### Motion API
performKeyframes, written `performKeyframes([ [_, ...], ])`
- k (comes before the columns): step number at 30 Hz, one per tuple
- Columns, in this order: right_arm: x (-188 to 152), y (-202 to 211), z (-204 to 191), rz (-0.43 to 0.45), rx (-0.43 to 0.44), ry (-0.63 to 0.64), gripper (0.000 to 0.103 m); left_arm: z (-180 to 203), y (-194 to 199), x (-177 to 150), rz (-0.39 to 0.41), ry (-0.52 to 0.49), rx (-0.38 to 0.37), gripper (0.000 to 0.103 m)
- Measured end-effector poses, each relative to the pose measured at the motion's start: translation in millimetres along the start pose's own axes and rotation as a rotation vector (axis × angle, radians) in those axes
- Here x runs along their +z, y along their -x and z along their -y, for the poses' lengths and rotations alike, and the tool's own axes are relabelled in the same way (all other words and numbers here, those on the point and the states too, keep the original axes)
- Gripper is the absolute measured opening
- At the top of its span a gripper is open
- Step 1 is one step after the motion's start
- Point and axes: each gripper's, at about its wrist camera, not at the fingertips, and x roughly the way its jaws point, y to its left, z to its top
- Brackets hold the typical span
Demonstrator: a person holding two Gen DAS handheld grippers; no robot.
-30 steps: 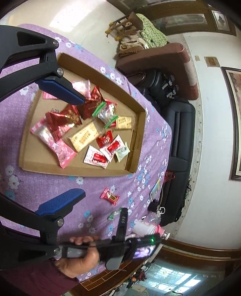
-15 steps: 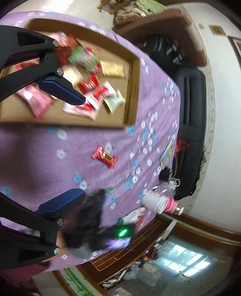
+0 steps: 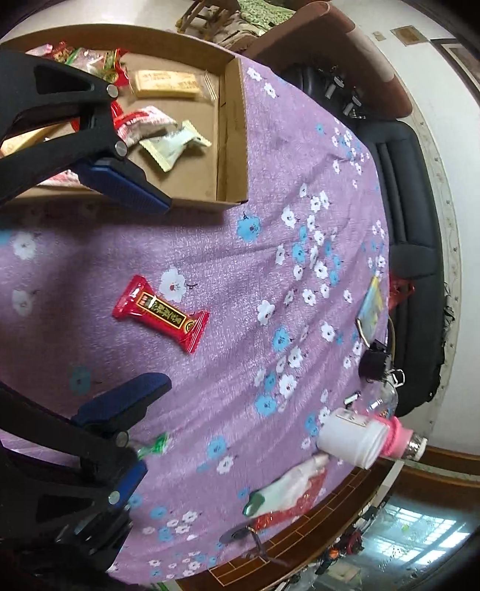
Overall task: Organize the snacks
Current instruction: 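Grasp the red bar with gold label with the left gripper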
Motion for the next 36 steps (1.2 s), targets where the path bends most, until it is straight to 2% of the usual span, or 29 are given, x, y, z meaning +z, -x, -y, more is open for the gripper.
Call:
performKeyframes([
  [12,-1.3,1.4,-2.0,-0.013,-0.012,0.006,0.015,21.7,-35.6,2.8,-0.037,-0.087,0.085,0.086],
  [15,-2.3,1.1,-7.0,-0.015,-0.027,0.028,0.016,20.5,-43.3,2.4,-0.059,-0.085,0.084,0.067],
  [17,-3.5,1.2,-10.8,-0.019,-0.033,0.041,0.016,19.6,-49.9,0.8,-0.083,-0.08,0.073,0.044],
  [18,-4.3,1.7,-12.2,-0.02,-0.033,0.045,0.016,19.1,-48.7,0.3,-0.07,-0.072,0.056,0.04],
  [20,-5.6,1.7,-14.1,-0.024,-0.024,0.052,0.016,20.1,-48.3,-0.1,-0.067,-0.068,0.057,0.018],
  [22,-6.3,1.9,-16.4,-0.022,-0.037,0.071,0.015,21.2,-46.3,-0.9,-0.062,-0.064,0.069,0.019],
  [27,-5.3,7.5,-11.2,-0.002,-0.02,0.041,0.015,18.1,-29.5,-5.4,-0.037,-0.034,0.042,0.019],
  [31,-2.1,17.4,-8.1,0.048,0.001,0.021,0.015,22.0,1.0,-15.5,-0.003,-0.037,0.034,0.019],
  [36,-0.4,26.9,-7.0,0.103,0.028,0.006,0.015,26.6,55.7,-41.1,0.075,-0.036,0.023,0.019],
])
